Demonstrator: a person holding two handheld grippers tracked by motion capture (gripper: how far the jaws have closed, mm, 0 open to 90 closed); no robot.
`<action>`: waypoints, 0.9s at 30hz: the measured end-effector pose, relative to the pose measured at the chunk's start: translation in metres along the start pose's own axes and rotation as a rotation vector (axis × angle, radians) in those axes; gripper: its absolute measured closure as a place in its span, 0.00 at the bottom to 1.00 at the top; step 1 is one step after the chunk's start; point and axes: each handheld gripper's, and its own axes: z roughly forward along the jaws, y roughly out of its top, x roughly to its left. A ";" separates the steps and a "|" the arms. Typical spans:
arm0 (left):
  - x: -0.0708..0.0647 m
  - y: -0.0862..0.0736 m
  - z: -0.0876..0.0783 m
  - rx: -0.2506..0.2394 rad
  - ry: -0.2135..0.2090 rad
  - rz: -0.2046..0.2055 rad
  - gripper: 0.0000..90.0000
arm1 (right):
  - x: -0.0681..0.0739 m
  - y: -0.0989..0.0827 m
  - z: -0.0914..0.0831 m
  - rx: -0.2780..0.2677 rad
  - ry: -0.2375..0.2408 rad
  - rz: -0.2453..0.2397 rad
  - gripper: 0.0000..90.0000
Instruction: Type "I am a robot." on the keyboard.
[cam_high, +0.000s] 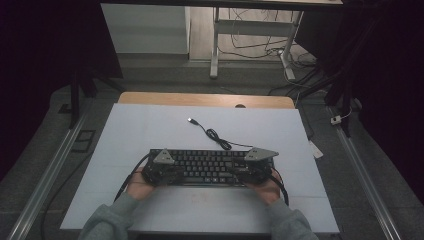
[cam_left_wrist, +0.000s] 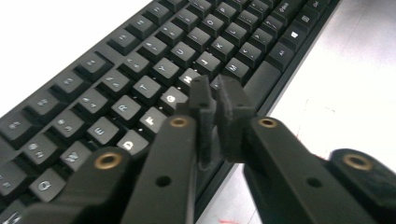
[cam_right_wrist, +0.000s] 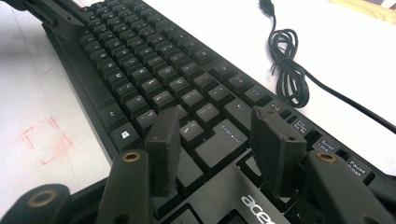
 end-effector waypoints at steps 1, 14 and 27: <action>-0.001 0.000 0.001 0.002 -0.003 -0.002 0.97 | 0.000 0.000 0.000 0.000 0.000 0.000 0.59; -0.007 -0.002 0.011 0.052 -0.026 0.034 0.98 | 0.000 -0.001 0.002 0.013 0.002 -0.003 0.58; -0.006 -0.004 0.016 0.059 -0.007 0.029 0.99 | 0.000 -0.001 0.003 0.013 0.003 -0.004 0.57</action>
